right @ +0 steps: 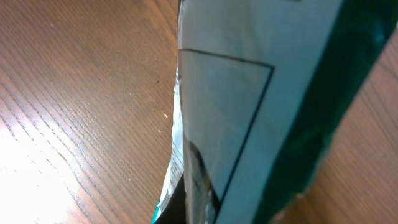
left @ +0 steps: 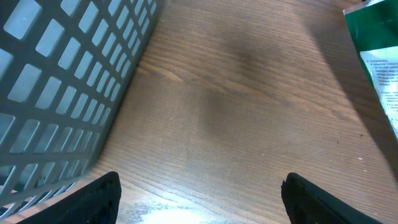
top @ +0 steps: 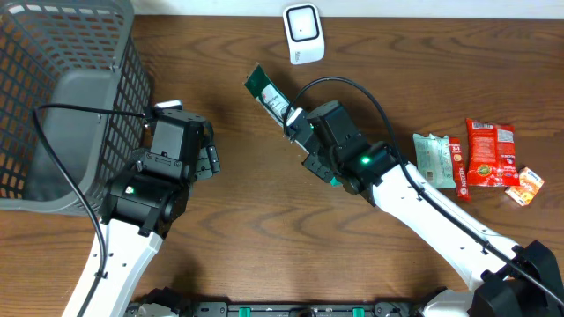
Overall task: Scan the item barcode
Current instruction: 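Carry the gloves pack with the right gripper toward the scanner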
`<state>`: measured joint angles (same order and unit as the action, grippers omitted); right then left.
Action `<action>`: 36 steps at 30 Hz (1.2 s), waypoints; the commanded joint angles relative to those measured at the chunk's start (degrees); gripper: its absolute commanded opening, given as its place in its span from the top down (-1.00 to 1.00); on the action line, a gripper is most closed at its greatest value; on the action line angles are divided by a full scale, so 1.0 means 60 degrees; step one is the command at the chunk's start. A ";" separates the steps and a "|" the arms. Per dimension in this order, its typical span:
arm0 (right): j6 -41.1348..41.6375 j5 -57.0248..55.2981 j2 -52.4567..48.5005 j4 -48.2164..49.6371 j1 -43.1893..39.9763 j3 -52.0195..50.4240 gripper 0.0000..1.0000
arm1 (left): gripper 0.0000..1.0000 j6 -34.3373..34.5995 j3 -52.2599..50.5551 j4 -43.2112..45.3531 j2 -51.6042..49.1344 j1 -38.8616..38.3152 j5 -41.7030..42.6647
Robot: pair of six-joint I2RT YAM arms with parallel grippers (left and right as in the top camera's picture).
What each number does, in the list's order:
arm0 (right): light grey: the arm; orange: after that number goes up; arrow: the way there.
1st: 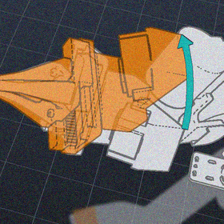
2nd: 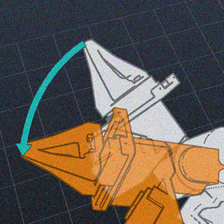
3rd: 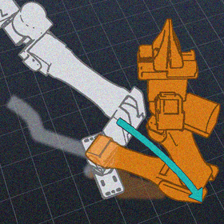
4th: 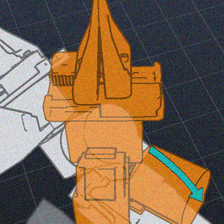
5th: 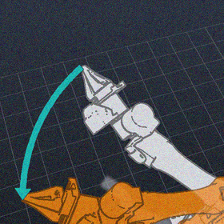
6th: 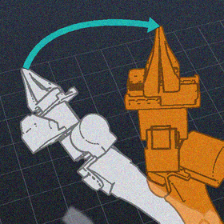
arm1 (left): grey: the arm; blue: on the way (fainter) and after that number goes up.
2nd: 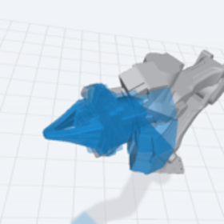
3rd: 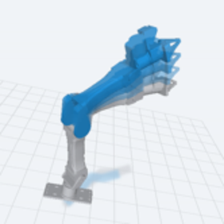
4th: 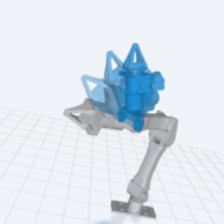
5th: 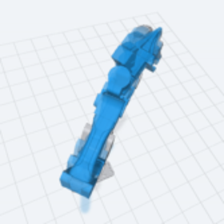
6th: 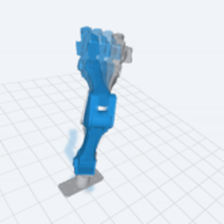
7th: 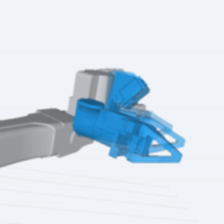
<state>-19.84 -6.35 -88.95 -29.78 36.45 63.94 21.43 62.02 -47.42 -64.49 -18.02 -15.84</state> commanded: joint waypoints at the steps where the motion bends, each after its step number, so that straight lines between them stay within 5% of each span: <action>1: 0.0514 -0.0109 0.0200 0.0033 0.0069 0.0022 0.98 | -0.69 0.0047 0.0186 -0.0022 0.0015 0.0036 -0.0233; 24: -0.0131 -0.0546 0.0204 -0.1228 0.0058 0.2116 0.99 | -0.69 0.0047 0.0186 -0.0022 0.0015 0.0036 -0.0233; 36: -0.1785 -0.1086 0.0204 -0.1177 0.0066 0.2157 0.98 | -0.69 0.0047 0.0186 -0.0022 0.0015 0.0036 -0.0233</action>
<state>-26.39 -10.20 -88.95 -37.50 36.45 75.33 21.43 62.02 -47.42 -64.49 -18.02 -15.84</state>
